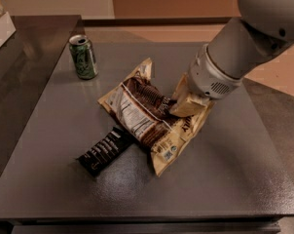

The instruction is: Move brown chip bag near rxbar chocolate

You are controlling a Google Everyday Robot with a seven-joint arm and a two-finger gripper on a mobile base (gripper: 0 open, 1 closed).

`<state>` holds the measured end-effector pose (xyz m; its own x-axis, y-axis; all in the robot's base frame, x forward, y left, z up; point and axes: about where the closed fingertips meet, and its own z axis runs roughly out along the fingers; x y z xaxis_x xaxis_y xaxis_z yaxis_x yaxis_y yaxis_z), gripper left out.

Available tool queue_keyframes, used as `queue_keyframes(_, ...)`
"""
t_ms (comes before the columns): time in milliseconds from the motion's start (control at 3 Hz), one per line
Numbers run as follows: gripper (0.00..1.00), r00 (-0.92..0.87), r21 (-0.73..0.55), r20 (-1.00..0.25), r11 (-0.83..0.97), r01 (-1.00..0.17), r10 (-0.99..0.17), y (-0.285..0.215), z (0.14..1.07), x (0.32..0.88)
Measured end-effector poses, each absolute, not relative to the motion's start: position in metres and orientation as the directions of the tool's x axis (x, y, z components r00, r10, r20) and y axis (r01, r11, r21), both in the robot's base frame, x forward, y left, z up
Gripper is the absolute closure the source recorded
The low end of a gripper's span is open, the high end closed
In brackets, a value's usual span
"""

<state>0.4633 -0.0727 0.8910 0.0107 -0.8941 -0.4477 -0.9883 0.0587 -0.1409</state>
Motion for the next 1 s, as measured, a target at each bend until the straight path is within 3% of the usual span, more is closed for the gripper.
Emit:
queue_keyframes(333, 0.14, 0.012, -0.141, -0.447, 0.057, -0.988, -0.895, -0.0717, 0.8908, 0.4629)
queue_keyframes(667, 0.00, 0.015, -0.141, -0.446, 0.054, -0.989, -0.895, -0.0707, 0.8908, 0.4623)
queue_keyframes(1000, 0.00, 0.015, -0.141, -0.446, 0.054, -0.989, -0.895, -0.0706, 0.8908, 0.4623)
